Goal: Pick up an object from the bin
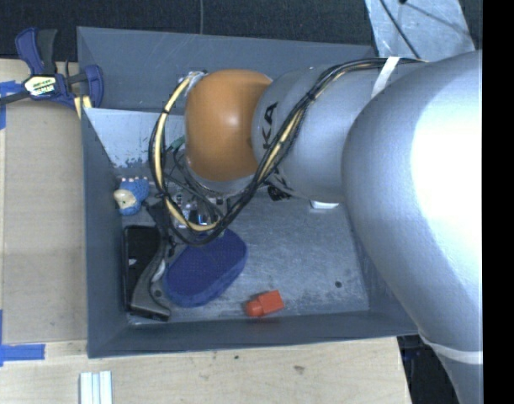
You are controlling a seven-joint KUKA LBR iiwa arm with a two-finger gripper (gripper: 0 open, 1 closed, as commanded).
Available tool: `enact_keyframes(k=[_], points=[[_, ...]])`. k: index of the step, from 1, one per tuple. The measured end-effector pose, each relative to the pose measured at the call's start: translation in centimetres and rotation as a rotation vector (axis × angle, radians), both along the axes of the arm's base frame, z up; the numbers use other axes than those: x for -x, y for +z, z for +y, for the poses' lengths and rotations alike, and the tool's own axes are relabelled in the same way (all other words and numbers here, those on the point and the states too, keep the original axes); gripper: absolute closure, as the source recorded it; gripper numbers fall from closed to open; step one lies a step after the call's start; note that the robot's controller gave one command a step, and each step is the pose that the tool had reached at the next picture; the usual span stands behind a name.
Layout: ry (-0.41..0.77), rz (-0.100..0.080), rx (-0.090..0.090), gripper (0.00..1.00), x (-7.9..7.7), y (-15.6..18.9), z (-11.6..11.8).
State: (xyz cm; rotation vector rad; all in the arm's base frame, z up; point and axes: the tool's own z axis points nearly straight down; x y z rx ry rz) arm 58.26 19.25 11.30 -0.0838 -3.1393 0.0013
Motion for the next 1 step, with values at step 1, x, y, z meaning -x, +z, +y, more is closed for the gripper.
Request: enact_keyframes(k=[1], points=[[0.003,-0.012,-0.004,1.0,0.98,11.1,-0.53]])
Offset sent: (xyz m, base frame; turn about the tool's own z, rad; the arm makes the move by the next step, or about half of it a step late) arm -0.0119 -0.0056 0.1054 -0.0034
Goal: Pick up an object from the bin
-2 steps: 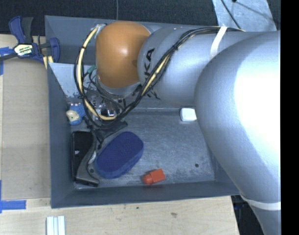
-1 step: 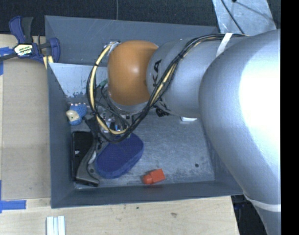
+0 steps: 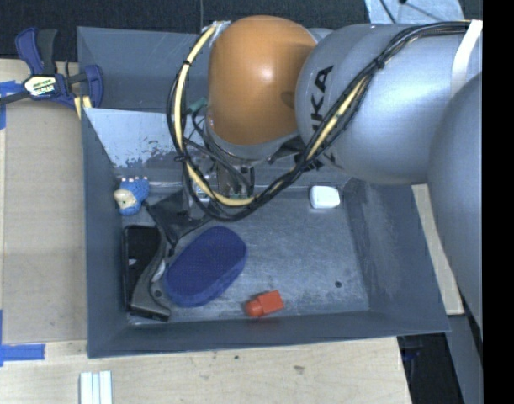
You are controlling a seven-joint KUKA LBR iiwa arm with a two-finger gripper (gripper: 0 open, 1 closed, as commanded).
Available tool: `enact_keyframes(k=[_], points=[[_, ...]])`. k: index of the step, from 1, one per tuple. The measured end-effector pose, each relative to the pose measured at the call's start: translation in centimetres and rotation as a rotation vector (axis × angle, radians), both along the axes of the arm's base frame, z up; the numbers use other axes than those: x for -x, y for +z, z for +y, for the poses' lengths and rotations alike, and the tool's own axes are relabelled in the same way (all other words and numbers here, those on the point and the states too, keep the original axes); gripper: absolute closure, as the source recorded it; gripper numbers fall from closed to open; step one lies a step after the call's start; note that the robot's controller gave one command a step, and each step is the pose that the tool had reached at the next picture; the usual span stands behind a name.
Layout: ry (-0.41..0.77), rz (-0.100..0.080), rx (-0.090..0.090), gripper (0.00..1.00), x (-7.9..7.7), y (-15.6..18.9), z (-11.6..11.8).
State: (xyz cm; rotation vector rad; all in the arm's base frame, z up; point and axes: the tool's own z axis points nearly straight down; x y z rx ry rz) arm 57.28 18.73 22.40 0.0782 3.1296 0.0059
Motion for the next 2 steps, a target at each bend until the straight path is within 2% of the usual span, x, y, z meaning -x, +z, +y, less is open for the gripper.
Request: enact_keyframes(k=[1,2], points=[[0.002,0.016,0.003,1.0,1.0,-7.9,6.0],[0.008,0.012,0.005,1.0,-0.2,-9.9,5.1]])
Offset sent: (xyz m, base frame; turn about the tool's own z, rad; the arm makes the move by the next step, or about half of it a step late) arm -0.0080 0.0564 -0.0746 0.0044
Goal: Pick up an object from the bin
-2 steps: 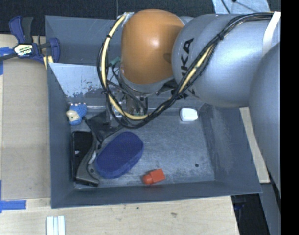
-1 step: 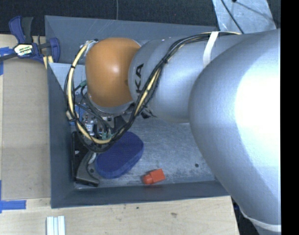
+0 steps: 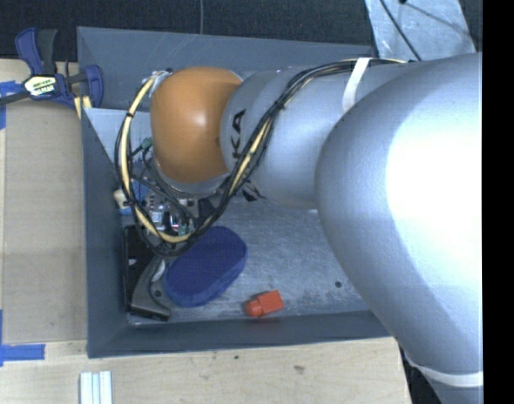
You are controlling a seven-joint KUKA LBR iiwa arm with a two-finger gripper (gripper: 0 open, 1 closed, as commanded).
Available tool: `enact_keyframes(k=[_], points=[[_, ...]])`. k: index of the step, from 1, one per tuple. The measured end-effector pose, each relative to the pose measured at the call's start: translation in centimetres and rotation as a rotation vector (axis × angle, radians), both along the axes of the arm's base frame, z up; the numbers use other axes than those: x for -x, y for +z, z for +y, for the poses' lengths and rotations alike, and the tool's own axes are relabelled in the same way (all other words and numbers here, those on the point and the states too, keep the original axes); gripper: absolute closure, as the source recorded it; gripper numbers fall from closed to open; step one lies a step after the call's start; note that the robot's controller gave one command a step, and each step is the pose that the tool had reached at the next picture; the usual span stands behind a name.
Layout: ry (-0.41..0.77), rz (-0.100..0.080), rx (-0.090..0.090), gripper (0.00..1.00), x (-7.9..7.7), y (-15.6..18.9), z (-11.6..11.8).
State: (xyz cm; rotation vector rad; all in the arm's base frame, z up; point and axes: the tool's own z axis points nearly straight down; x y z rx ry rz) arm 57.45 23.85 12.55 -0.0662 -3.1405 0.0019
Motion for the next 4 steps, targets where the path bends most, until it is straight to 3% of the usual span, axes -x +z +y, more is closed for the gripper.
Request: enact_keyframes(k=[1,2,3,4], points=[[0.026,-0.008,-0.006,1.0,9.1,12.4,0.2],[-0.003,0.004,0.002,1.0,6.4,2.7,-1.5],[-0.003,-0.003,-0.002,0.0,6.3,3.2,-1.4],[0.467,-0.026,-0.009,0.0,4.8,-3.4,-3.1]])
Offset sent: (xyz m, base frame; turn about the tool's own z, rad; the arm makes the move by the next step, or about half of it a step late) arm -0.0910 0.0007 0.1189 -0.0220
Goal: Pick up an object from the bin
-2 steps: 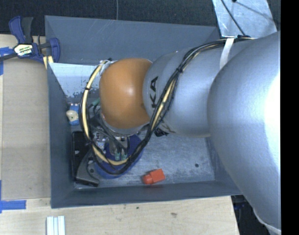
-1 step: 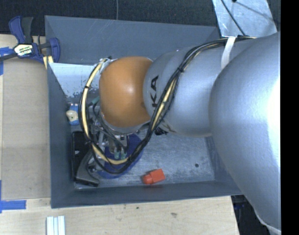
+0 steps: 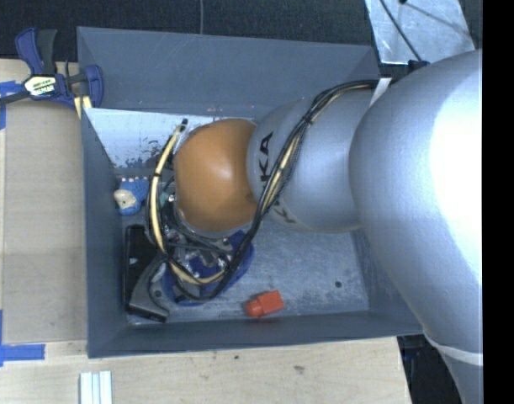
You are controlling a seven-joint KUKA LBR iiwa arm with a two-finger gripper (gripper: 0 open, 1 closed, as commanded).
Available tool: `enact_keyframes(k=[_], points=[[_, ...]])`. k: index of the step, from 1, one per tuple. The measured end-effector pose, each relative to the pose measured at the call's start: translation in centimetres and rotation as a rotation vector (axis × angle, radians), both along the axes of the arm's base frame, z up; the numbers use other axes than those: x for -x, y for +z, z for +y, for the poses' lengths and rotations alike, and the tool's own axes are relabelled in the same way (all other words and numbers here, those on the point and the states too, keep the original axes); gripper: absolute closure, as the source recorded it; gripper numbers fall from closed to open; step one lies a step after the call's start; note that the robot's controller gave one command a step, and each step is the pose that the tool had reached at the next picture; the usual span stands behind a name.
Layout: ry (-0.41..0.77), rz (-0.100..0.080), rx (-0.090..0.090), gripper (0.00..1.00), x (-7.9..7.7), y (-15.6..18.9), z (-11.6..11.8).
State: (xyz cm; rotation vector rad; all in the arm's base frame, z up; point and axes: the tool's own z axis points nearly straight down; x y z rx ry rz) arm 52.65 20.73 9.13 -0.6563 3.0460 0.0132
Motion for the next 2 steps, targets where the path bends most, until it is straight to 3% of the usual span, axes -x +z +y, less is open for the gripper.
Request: enact_keyframes(k=[1,2], points=[[-0.003,-0.024,-0.006,1.0,-0.7,0.7,0.0],[0.017,0.019,0.013,1.0,1.9,11.2,1.2]])
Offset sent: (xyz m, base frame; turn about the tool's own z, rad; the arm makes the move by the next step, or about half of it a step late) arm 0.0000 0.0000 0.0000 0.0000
